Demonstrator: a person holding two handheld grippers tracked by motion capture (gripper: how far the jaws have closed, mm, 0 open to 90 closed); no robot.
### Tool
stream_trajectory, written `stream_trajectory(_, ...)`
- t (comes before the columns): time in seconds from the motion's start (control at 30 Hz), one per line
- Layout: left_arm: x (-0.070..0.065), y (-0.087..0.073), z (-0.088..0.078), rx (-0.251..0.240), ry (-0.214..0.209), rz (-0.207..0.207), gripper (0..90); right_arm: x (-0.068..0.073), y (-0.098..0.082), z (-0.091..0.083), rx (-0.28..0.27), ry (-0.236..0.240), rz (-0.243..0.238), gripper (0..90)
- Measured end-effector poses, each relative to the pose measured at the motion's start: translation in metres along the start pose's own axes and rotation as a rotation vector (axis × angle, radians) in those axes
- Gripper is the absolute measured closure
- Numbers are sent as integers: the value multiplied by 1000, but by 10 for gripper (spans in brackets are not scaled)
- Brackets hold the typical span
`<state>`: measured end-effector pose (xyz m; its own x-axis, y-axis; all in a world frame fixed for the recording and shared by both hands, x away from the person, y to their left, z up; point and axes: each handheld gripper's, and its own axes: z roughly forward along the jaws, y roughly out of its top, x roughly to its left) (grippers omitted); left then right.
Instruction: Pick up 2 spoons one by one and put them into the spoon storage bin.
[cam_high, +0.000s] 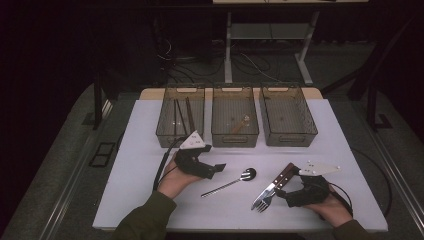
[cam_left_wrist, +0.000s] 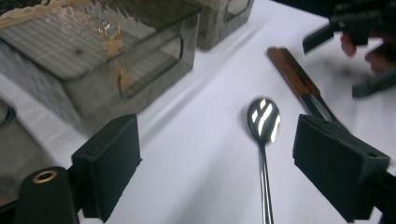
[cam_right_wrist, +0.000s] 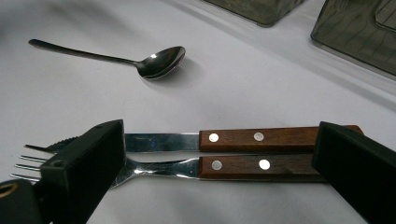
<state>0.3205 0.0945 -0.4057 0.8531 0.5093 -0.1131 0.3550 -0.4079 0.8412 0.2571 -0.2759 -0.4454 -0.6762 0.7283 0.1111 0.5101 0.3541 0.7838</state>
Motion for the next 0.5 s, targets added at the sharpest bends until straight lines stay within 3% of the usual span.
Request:
stream_trajectory(0.13, -4, -16, -12, 1, 7, 13, 106, 0, 0, 0, 2, 0, -1, 26)
stream_trajectory(0.3, -6, -35, -25, -38, -13, -17, 27, 1, 2, -1, 15, 19, 5, 26)
stream_trajectory(0.5, -6, -50, -37, -22, -13, -17, 0, 4, 12, -2, 7, 22, -21, 26)
